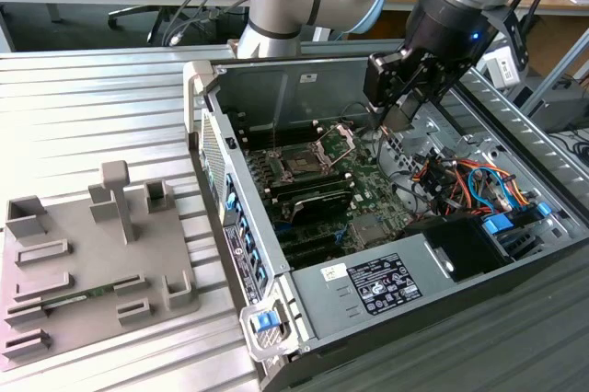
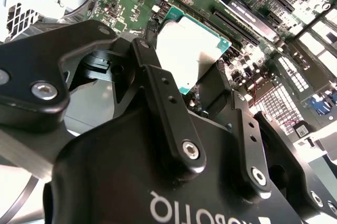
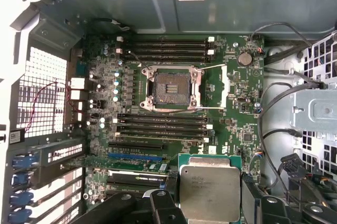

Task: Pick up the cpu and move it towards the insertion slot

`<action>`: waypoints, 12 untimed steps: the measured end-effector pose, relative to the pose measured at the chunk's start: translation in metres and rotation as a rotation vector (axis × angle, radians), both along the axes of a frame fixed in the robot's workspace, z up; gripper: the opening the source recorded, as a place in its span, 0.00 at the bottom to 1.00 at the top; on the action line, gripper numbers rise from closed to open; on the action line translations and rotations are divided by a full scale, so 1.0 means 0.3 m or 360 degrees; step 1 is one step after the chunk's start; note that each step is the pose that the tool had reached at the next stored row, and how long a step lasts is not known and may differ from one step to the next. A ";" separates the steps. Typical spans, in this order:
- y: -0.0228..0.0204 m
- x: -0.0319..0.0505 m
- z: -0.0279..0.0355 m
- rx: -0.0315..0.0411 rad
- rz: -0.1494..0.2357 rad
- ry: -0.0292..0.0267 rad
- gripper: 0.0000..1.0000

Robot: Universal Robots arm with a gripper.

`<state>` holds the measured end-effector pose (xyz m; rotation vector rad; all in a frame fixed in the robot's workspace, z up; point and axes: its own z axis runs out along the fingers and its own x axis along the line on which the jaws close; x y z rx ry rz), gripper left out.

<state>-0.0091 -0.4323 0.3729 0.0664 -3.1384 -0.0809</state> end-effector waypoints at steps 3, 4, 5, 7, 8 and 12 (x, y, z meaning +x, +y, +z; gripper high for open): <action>0.000 0.000 -0.004 0.0000 0.0000 0.00000 0.55; 0.000 0.000 -0.005 0.0000 0.0000 0.00001 0.55; 0.000 0.000 -0.005 0.0000 0.0000 0.00001 0.55; 0.000 0.000 -0.006 0.0000 0.0000 0.00000 0.55; 0.000 0.000 -0.007 0.0000 0.0000 0.00000 0.55; 0.000 0.000 -0.009 0.0000 0.0000 0.00001 0.55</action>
